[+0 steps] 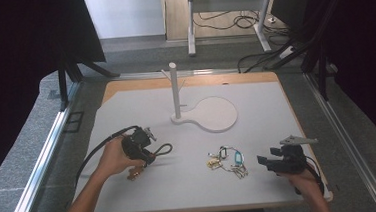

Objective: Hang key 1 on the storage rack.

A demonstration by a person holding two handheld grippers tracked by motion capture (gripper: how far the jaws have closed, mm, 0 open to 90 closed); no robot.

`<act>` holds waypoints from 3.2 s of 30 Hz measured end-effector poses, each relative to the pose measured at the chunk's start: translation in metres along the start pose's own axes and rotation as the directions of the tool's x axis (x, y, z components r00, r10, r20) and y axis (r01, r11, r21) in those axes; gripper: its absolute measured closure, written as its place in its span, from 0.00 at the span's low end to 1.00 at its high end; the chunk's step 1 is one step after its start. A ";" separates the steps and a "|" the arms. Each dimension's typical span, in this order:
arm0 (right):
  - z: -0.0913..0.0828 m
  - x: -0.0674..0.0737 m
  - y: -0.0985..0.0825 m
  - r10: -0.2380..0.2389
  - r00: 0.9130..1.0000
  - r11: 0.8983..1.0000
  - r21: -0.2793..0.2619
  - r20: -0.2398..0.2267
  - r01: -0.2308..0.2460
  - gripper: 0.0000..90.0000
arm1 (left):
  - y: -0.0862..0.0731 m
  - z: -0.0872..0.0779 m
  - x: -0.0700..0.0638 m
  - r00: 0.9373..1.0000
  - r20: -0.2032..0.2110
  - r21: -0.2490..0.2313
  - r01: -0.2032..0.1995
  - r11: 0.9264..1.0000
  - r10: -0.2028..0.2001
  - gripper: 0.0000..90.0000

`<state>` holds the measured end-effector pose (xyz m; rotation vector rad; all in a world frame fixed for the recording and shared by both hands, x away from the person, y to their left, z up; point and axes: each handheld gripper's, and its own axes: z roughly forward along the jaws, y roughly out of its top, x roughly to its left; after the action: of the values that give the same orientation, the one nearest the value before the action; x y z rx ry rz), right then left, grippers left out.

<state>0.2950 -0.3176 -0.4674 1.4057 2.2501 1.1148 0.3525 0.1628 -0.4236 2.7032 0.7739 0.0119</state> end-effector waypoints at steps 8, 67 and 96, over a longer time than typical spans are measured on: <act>-0.002 0.000 0.000 -0.001 1.000 1.000 -0.006 0.001 0.001 0.35 | -0.011 -0.029 0.007 0.999 0.034 -0.110 0.033 0.993 -0.030 0.75; -0.002 -0.003 -0.001 -0.003 1.000 1.000 0.007 -0.011 0.003 0.36 | 0.010 -0.087 0.048 0.992 0.093 -0.272 0.103 0.957 -0.080 0.75; -0.003 -0.007 -0.002 0.007 1.000 1.000 0.013 -0.018 -0.007 0.36 | 0.044 -0.105 0.089 0.986 0.137 -0.253 0.130 0.959 -0.097 0.75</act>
<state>0.2955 -0.3257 -0.4679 1.4151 2.2699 1.1214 0.4407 0.2056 -0.3170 2.3837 0.8264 -0.0739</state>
